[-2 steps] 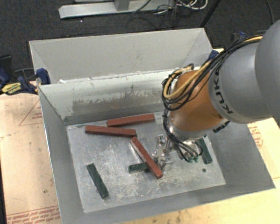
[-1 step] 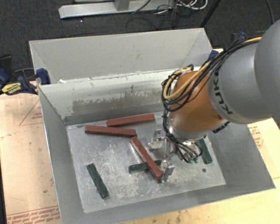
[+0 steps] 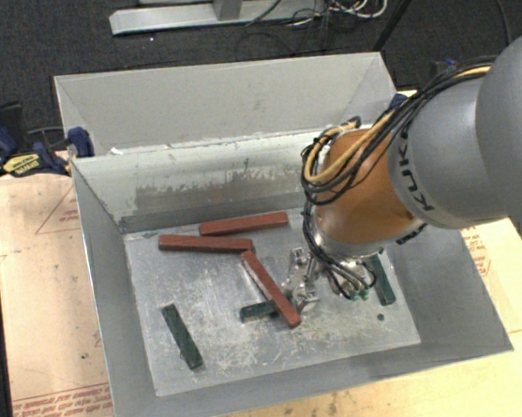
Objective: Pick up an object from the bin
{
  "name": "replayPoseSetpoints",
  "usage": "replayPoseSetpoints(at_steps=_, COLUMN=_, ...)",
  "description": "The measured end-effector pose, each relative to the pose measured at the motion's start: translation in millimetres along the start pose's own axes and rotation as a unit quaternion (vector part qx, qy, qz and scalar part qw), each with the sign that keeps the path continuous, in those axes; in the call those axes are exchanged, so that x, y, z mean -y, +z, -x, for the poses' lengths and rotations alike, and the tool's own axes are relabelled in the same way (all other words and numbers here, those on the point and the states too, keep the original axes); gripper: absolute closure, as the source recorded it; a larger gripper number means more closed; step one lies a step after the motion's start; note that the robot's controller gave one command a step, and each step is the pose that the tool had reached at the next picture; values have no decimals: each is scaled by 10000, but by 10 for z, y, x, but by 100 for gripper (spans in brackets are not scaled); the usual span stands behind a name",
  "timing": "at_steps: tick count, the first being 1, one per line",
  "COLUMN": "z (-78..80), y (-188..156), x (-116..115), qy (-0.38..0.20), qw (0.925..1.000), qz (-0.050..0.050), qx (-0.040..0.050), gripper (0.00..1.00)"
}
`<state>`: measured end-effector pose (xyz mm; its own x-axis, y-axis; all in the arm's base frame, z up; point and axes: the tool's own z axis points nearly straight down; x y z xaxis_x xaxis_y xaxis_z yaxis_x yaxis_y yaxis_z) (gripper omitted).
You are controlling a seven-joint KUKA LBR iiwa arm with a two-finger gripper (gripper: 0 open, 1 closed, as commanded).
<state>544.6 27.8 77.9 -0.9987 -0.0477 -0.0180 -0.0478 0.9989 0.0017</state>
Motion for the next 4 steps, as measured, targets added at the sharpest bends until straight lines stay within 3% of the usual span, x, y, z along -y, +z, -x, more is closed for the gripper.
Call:
replayPoseSetpoints(at_steps=1, z=-31, y=32, x=-1, qy=-1, qw=10000, qz=0, qx=-44, gripper=0)
replayPoseSetpoints(at_steps=2, z=0, y=1, x=-5, qy=-1, qw=10000, qz=3, qx=0, gripper=100)
replayPoseSetpoints(at_steps=3, z=-31, y=32, x=-3, qy=-1, qw=10000, qz=1, qx=-43, gripper=0)
replayPoseSetpoints(at_steps=4, z=-30, y=32, x=-3, qy=-2, qw=10000, qz=0, qx=-43, gripper=0)
